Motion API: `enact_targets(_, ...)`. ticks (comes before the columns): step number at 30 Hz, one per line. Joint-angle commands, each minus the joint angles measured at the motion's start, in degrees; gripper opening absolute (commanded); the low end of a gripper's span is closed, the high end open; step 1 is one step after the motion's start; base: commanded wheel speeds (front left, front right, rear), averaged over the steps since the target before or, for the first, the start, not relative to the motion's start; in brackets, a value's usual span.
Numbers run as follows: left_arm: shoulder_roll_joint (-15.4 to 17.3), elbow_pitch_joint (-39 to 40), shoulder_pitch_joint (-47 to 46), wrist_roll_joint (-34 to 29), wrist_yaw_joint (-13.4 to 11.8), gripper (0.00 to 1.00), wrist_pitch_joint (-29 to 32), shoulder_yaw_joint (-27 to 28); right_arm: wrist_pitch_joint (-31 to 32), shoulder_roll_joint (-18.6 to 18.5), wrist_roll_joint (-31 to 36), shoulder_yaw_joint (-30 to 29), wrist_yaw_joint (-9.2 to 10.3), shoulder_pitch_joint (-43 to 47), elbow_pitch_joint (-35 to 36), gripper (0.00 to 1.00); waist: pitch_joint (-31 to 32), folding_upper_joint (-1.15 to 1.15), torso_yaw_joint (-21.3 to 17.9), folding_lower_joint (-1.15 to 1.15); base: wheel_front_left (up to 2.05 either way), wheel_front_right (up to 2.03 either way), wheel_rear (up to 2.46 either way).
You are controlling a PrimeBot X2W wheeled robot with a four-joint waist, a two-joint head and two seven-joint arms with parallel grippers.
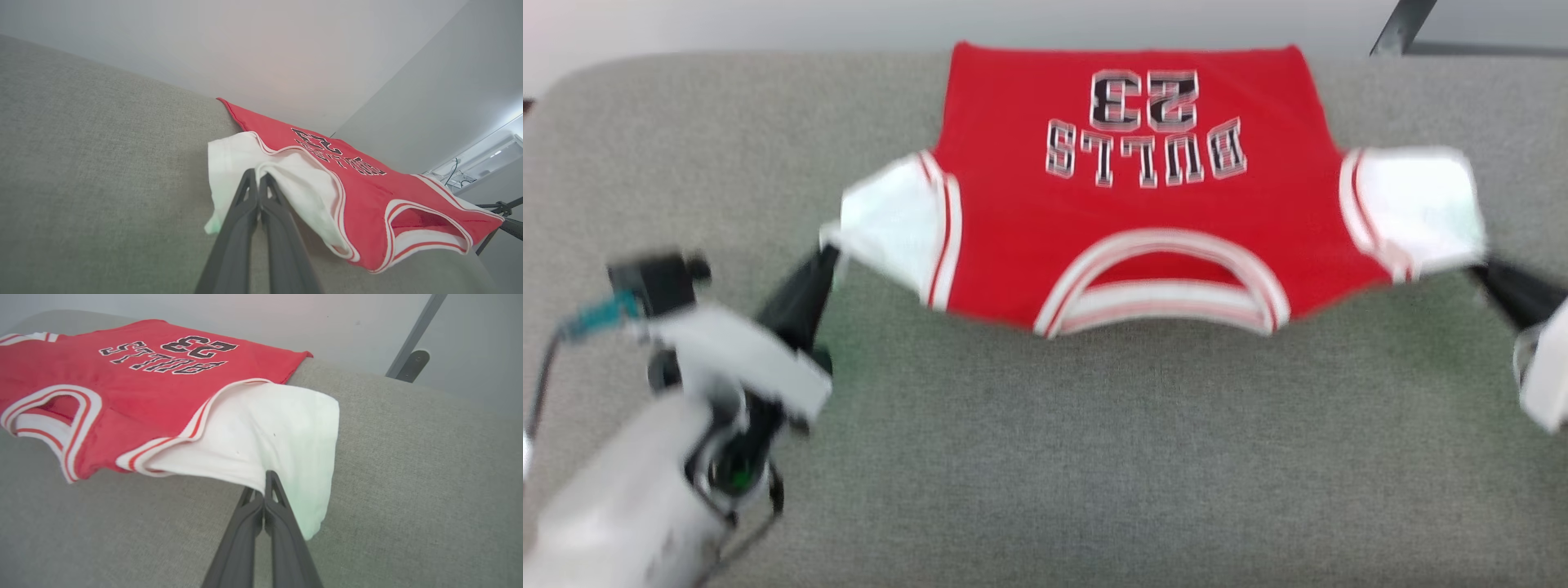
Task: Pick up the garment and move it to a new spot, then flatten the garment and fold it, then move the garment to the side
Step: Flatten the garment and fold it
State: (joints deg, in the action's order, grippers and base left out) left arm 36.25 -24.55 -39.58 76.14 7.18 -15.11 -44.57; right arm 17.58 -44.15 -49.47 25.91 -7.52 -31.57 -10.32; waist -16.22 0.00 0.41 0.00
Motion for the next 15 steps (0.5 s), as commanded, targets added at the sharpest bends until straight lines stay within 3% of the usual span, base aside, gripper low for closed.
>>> enact_targets(1, 0.6, 1.3, 2.9, -0.6, -0.7, 0.0, 0.0, 1.1, 1.4, -0.8, -0.2, -1.7, 0.07, 3.3, 2.0, 0.0, 2.4, 0.0, 0.1, 0.0, 0.0, 0.0, 0.0)
enact_targets(6, 2.2, 8.9, 14.5, -1.6, -2.7, 0.0, 0.0, 3.8, 8.3, -1.6, 0.8, -7.2, 0.06, 15.4, 10.8, 0.0, 4.6, 0.0, -0.1, 0.0, 0.0, 0.0, 0.0)
enact_targets(15, 8.2, 23.9, 30.4, -3.2, -8.1, 0.0, 0.0, 6.1, 19.7, -0.3, 2.4, -17.9, 0.06, 32.5, 24.7, 0.0, 5.7, 0.0, -0.3, 0.0, 0.0, 0.0, 0.0)
